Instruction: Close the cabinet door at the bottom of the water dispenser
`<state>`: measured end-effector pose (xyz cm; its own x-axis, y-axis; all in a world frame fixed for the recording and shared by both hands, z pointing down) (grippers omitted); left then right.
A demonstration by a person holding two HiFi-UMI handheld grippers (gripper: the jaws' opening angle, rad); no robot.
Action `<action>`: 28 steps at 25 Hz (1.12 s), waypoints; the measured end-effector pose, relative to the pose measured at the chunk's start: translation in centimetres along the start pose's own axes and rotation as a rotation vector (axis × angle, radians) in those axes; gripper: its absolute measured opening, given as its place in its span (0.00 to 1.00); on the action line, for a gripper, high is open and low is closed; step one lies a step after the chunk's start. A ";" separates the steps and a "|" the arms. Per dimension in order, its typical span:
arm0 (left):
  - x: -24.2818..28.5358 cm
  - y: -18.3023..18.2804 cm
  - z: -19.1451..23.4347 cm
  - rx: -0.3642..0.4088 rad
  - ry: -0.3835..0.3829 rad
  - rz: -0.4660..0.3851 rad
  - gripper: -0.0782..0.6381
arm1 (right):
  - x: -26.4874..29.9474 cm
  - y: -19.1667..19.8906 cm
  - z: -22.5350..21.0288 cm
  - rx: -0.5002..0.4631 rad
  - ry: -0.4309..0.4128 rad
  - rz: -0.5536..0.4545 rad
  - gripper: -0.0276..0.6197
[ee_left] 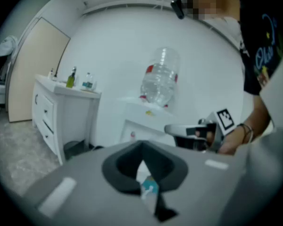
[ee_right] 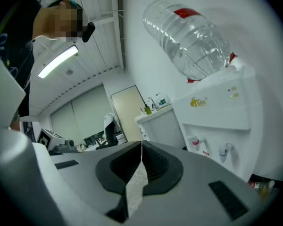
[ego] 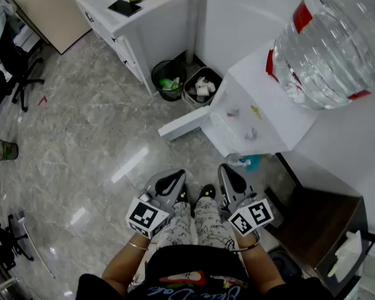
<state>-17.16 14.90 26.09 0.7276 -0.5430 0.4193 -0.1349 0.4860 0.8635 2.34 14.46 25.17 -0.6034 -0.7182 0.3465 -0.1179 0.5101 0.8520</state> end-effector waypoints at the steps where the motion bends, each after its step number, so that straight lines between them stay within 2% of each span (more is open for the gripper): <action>1: 0.4 0.6 1.1 -0.039 0.003 0.016 0.10 | 0.9 0.6 -0.5 0.031 0.037 0.001 0.07; 4: 3.5 2.3 5.4 -0.146 -0.015 0.063 0.10 | 4.1 2.0 -2.6 0.083 0.109 0.011 0.07; 6: 6.9 4.1 9.1 -0.165 -0.051 0.134 0.10 | 6.3 2.9 -4.2 0.079 0.111 0.038 0.07; 11: 14.6 9.8 17.2 -0.028 -0.132 0.347 0.10 | 7.9 5.7 -6.4 0.157 0.105 0.077 0.07; 16: 20.1 14.2 24.9 0.007 -0.236 0.464 0.10 | 9.9 7.7 -9.0 0.168 0.096 0.083 0.07; 22: 21.2 18.1 29.3 -0.004 -0.296 0.607 0.11 | 10.5 9.3 -10.3 0.168 0.094 0.126 0.07; 25: 21.7 18.9 30.2 -0.012 -0.289 0.680 0.10 | 10.1 9.5 -11.4 0.186 0.125 0.119 0.07; 28: 22.0 19.2 29.8 -0.012 -0.262 0.687 0.10 | 9.7 9.5 -11.6 0.207 0.139 0.114 0.07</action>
<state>-23.74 -8.11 60.24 0.2963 -0.2586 0.9194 -0.4942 0.7823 0.3793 4.53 6.88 41.18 -0.5095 -0.7014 0.4985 -0.2225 0.6670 0.7110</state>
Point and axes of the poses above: the fingertips, and each gripper's own axes: x forward along the fingers, z to its left, y out of its underside, the point moved 7 cm from there along -x, backward along the fingers, and after that the axes turned 11 degrees about z, right-handed, at the moved point
